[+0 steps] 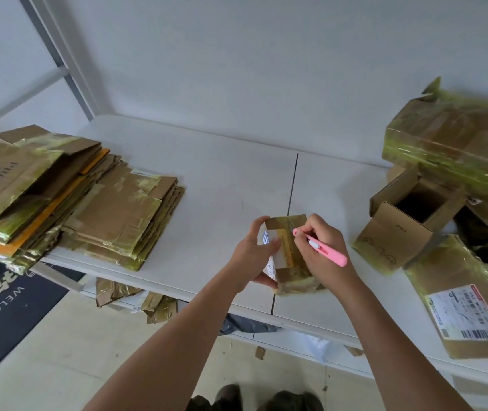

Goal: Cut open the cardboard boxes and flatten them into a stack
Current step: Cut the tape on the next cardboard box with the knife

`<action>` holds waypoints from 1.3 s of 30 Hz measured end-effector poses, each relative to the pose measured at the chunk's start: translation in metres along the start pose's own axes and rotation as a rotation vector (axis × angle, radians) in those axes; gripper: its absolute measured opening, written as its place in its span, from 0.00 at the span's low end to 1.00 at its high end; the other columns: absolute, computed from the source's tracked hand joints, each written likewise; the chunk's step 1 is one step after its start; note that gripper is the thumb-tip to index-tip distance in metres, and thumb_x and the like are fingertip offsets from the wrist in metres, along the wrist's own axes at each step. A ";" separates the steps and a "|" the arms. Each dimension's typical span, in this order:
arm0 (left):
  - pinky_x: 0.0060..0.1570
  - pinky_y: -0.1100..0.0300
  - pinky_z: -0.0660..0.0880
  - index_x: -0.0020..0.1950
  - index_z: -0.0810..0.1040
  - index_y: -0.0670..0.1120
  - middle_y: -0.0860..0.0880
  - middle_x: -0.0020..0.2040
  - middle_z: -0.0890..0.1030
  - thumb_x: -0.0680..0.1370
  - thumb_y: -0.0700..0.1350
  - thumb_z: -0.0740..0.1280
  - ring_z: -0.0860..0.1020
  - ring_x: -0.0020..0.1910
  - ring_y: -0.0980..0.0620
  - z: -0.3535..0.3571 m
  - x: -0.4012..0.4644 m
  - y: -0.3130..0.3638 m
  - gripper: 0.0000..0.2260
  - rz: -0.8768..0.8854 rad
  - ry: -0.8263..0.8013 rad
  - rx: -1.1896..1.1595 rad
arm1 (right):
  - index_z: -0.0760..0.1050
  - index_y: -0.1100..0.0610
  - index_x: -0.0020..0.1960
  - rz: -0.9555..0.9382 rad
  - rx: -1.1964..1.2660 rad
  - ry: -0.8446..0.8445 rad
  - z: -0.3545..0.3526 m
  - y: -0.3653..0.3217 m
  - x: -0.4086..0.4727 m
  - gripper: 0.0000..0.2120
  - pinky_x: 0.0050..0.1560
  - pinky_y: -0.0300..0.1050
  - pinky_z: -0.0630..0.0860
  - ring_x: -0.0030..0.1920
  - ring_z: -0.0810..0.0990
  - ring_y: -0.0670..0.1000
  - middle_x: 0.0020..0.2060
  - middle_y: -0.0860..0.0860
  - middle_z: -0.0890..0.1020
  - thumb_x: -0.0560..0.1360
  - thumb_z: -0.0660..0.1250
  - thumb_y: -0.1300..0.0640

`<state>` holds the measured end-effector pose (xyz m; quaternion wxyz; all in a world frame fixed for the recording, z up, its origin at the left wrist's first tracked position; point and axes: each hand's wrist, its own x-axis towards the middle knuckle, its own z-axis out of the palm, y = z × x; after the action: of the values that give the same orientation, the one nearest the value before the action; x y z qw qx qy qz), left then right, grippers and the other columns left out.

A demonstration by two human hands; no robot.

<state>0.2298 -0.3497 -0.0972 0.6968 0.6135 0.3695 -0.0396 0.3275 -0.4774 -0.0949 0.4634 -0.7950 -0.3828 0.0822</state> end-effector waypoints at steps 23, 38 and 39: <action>0.29 0.44 0.81 0.69 0.66 0.62 0.45 0.52 0.77 0.82 0.42 0.60 0.83 0.42 0.44 0.012 -0.009 0.009 0.19 0.092 0.103 0.185 | 0.65 0.50 0.40 -0.068 0.124 0.002 -0.016 -0.013 -0.099 0.11 0.29 0.30 0.67 0.26 0.69 0.42 0.29 0.43 0.70 0.80 0.62 0.54; 0.39 0.62 0.73 0.59 0.64 0.48 0.47 0.47 0.79 0.77 0.50 0.71 0.78 0.46 0.47 0.035 -0.017 -0.003 0.19 0.260 0.098 0.482 | 0.71 0.64 0.39 0.338 0.467 0.730 -0.029 0.003 -0.119 0.10 0.45 0.54 0.82 0.42 0.86 0.54 0.36 0.56 0.84 0.79 0.64 0.64; 0.37 0.63 0.71 0.61 0.62 0.51 0.48 0.44 0.79 0.77 0.50 0.70 0.77 0.44 0.47 0.037 -0.019 -0.003 0.20 0.283 0.087 0.518 | 0.71 0.64 0.39 0.361 0.488 0.759 -0.030 0.006 -0.119 0.11 0.47 0.56 0.82 0.43 0.85 0.55 0.36 0.57 0.84 0.80 0.63 0.63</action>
<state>0.2318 -0.3908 -0.0898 0.4990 0.8175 0.2875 -0.0090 0.2631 -0.5809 -0.1098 0.7217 -0.6905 -0.0123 -0.0473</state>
